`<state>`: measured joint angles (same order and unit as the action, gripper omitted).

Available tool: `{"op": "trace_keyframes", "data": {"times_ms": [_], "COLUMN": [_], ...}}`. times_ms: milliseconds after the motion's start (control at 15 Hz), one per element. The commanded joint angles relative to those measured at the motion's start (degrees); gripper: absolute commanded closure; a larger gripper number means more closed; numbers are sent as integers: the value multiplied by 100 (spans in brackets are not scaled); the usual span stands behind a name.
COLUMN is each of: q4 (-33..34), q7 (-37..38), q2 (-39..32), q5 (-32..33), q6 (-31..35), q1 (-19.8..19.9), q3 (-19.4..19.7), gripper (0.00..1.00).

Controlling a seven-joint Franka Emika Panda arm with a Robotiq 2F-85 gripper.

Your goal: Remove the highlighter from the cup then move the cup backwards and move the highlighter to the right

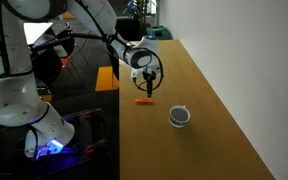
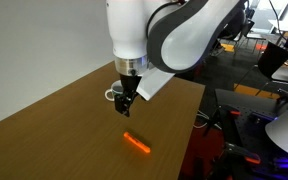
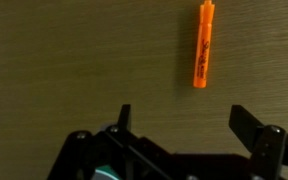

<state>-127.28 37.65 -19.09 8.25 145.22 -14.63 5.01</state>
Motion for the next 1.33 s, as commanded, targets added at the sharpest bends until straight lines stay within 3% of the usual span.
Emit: {"op": "trace_keyframes", "data": {"times_ms": [0, 200, 467, 733, 1133, 1200, 1267], "q4": [-342, -464, -488, -401, -323, -283, -267], "q7": [1011, 1520, 1438, 1300, 1182, 1168, 1139], "q2": [112, 26, -327, -814, -1241, -1285, -1317], "q5": [130, 212, 294, 457, 335, 308, 288], "q6": [79, 211, 915, 1632, 2159, 2187, 2227], "q1": [-248, -404, -456, -613, -917, -959, -988], "q3": [-56, -174, -312, -122, 248, 291, 328], "gripper": [0, 0, 0, 0, 0, 1, 10]}}
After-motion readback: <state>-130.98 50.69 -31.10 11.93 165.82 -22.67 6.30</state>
